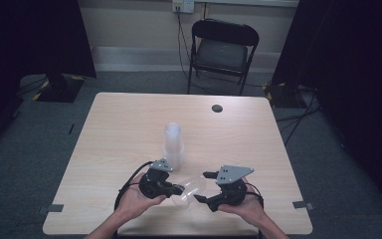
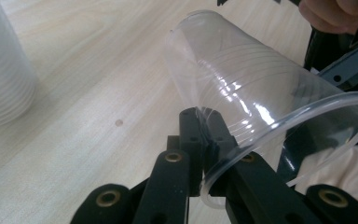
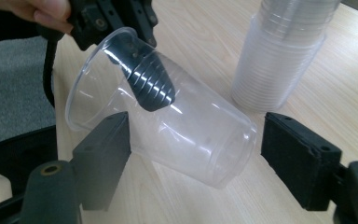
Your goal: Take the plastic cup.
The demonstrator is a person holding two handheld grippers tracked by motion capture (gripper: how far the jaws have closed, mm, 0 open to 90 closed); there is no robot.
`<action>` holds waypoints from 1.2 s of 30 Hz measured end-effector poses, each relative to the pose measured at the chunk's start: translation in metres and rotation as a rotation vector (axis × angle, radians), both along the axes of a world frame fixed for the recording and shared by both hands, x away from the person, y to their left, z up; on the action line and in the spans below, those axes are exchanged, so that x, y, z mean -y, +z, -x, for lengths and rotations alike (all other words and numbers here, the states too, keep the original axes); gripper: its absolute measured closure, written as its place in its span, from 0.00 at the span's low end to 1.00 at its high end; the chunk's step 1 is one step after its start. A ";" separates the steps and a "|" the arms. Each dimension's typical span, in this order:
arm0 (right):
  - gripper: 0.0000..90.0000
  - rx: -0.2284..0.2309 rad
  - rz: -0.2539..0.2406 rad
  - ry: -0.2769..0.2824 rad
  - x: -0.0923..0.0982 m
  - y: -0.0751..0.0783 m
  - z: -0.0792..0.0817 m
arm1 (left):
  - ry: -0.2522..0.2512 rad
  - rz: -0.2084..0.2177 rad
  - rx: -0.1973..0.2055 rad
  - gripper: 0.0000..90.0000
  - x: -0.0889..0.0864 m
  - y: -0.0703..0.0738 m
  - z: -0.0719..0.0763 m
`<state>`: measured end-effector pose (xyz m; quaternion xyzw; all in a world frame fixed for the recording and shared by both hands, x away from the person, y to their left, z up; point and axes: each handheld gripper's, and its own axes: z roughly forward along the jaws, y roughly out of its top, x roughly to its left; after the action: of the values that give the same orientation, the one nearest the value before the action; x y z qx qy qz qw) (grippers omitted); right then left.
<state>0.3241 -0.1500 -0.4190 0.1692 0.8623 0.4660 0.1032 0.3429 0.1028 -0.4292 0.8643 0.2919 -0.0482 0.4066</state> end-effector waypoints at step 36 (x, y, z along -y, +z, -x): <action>0.21 0.198 0.230 0.048 -0.024 -0.021 -0.001 | 0.022 -0.015 -0.106 1.00 0.026 0.003 -0.027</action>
<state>0.3255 -0.1256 -0.4404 0.0887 0.8994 0.3809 0.1951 0.3696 0.0770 -0.4266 0.8604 0.3229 -0.0870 0.3845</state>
